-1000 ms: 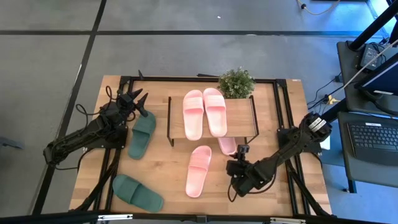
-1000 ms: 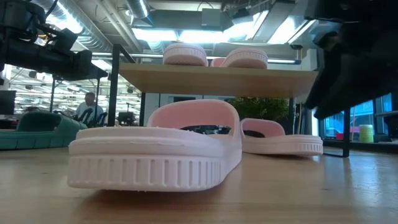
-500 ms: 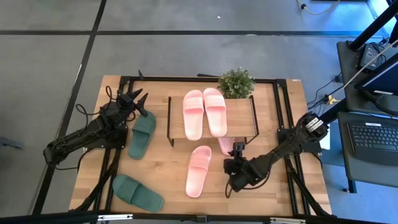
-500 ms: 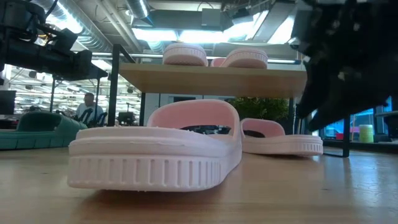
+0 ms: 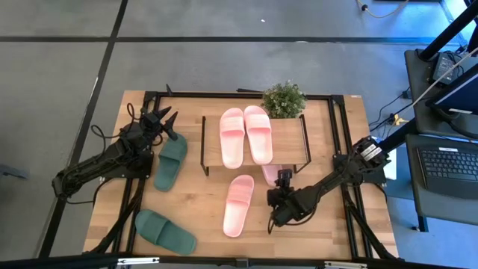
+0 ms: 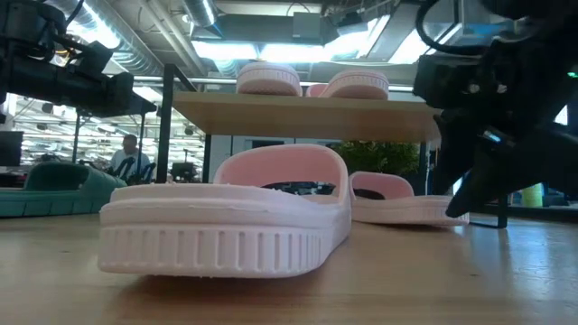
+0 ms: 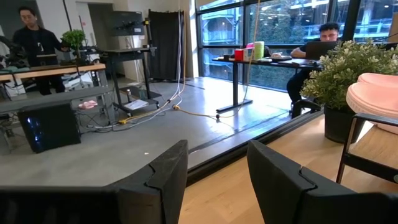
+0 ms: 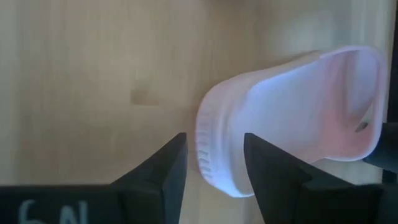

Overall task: Pick and place slides into the shelf
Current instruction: Put the pink slide under the shelf

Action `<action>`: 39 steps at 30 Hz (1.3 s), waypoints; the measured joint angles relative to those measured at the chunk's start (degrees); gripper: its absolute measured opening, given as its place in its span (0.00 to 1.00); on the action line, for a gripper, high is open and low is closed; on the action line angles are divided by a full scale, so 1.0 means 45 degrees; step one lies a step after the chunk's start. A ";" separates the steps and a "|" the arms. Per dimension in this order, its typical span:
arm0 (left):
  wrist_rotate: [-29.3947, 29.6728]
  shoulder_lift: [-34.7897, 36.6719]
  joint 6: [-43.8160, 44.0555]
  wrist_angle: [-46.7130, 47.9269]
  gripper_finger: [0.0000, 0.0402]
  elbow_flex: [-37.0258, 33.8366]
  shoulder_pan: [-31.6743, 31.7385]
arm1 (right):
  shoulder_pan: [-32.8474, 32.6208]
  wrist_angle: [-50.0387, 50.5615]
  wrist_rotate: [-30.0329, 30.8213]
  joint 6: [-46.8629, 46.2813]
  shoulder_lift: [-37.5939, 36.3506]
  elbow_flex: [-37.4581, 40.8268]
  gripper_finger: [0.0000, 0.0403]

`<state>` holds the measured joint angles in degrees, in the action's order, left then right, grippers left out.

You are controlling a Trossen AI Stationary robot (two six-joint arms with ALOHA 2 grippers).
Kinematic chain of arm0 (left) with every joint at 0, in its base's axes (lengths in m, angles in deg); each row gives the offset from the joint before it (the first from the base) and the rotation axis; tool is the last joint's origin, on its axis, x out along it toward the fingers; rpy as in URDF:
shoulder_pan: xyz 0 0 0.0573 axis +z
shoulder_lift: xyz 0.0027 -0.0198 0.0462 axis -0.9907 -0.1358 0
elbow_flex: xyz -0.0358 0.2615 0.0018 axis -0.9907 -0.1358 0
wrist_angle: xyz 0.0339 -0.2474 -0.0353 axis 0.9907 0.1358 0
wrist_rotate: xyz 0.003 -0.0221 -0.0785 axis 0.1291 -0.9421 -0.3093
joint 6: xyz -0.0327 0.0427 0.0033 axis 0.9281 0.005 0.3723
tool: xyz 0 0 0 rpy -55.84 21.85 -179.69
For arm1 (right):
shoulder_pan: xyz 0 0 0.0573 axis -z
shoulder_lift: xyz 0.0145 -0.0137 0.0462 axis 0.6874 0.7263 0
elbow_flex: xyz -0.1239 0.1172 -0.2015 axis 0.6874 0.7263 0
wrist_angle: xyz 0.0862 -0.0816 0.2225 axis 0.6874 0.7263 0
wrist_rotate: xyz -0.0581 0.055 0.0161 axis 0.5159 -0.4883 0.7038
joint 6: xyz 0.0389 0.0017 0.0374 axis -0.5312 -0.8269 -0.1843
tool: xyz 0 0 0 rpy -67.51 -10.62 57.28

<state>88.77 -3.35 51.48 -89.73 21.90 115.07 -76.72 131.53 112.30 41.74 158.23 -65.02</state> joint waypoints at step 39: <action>-0.0003 -0.0002 0.0005 0.0000 0.40 -0.0001 -0.0002 | 0.0899 -0.0413 -0.1233 -0.1005 -0.0005 0.0000 0.39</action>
<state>88.76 -3.36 51.50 -89.73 21.90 115.06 -72.67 129.67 106.76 37.22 158.20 -65.02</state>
